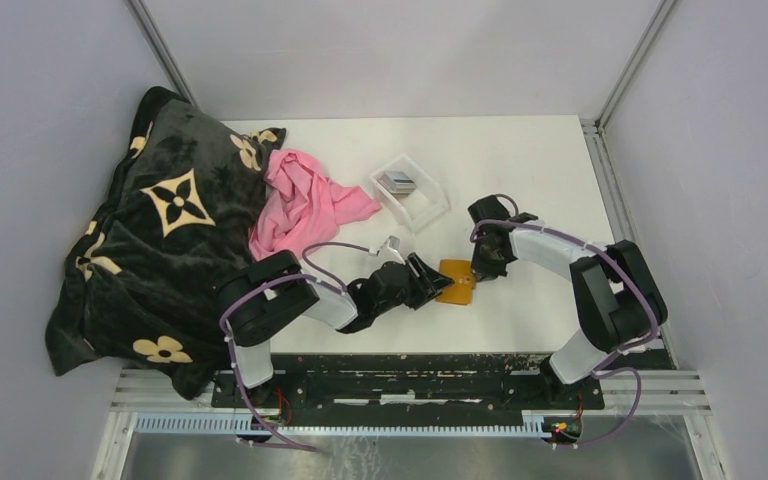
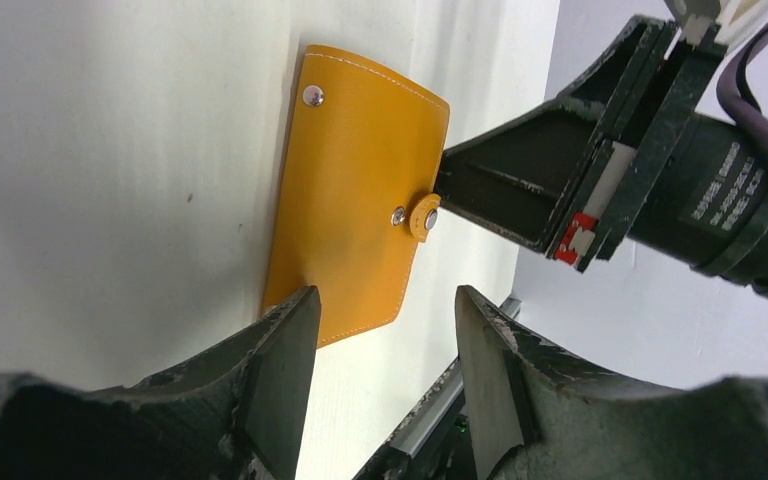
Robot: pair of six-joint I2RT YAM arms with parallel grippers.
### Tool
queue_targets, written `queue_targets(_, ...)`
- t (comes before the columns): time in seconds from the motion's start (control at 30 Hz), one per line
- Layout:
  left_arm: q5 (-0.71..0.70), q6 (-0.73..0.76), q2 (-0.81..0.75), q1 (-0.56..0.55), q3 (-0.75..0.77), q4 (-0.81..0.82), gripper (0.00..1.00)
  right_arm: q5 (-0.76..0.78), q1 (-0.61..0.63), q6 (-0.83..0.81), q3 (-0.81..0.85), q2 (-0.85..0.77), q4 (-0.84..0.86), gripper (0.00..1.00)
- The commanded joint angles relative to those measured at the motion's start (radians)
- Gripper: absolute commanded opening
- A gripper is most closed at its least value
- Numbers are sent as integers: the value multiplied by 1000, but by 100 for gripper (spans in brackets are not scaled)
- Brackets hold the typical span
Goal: Put the credit cards into the card holder
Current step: Adjust the card holder at the center of the board.
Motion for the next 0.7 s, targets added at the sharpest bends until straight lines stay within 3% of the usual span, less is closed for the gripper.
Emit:
queue_targets(0.0,-55,128,-53,6,-42,3,61,-12,12,-5,38,56,73,9)
queue_targets(0.33,-107,206,-132,39,-129,16,62,-17,25,-19,92,113,66,10)
queue_targets(0.67,-42,223,-52,44,-126,93,60,-27,55,-33,164,173,45,11)
